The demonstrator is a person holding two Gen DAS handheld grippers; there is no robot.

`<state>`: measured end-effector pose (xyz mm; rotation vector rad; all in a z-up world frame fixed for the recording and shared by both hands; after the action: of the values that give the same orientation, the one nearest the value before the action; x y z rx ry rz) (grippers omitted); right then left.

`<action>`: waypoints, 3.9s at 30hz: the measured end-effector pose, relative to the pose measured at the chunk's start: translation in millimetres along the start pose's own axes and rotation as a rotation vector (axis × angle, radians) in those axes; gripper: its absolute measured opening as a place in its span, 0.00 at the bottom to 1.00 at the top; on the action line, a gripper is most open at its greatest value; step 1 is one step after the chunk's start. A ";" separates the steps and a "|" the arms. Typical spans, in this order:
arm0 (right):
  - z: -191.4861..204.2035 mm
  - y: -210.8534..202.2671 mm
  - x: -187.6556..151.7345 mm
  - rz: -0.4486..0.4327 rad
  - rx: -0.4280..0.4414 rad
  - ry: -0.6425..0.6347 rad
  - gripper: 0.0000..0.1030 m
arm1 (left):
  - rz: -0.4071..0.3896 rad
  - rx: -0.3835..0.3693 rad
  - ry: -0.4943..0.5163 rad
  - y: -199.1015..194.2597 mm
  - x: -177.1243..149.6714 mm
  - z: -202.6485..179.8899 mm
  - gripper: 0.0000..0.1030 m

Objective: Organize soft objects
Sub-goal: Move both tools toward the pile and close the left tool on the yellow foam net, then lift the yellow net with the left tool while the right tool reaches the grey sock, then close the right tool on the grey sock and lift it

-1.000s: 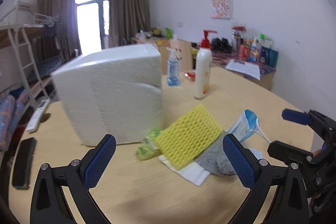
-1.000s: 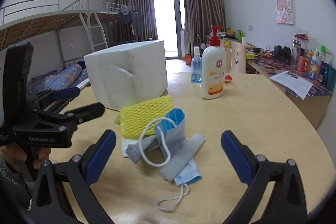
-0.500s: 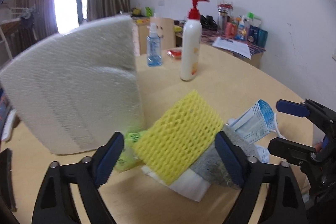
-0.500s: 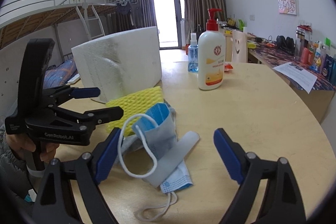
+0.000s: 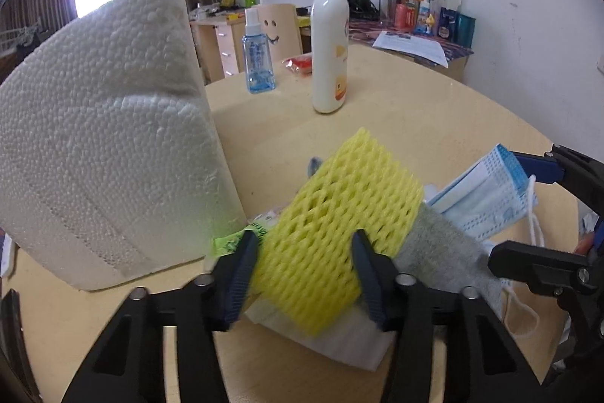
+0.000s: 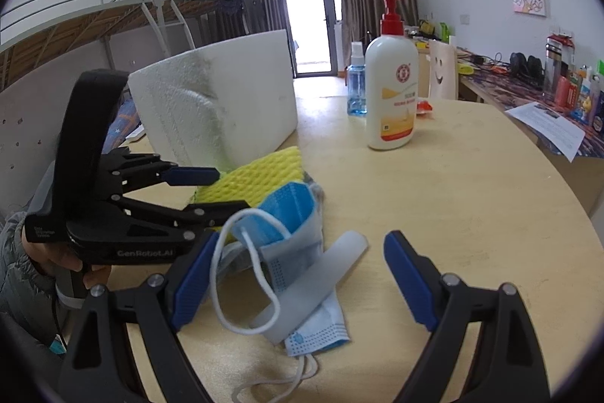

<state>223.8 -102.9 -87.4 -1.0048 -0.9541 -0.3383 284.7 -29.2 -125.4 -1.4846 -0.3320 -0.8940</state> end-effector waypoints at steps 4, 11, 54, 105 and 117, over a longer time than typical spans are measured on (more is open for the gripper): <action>-1.0 1.1 -3.7 0.010 -0.002 0.010 0.83 | 0.031 -0.017 0.018 2.3 -5.5 -1.2 0.22; -4.1 0.2 -5.9 0.016 -0.001 0.029 0.83 | 0.015 -0.054 0.066 -2.5 -5.6 -13.2 0.11; 22.0 -49.2 13.2 -0.111 -0.119 -0.024 0.52 | -0.233 -0.012 -0.089 -98.7 -6.9 32.9 0.09; 20.9 46.8 12.7 0.155 -0.151 -0.120 0.04 | -0.267 0.071 -0.216 -113.5 -30.5 86.5 0.09; 36.3 3.7 56.5 -0.001 -0.083 -0.111 0.04 | -0.302 0.075 -0.226 -130.9 -26.5 85.8 0.09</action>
<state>239.4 -61.2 -37.0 -1.1076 -1.0476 -0.3282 205.4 79.2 -40.8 -1.4914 -0.7642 -0.9398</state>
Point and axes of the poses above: each gripper's, at about its wrist camera, not at the fingertips, and y roughly the way its jaws point, z to its left, x to its top, the point moved 6 cm from there along y, roughly the way its jaws point, and after that the axes turned 6 degrees about x, right-handed, at the moved point
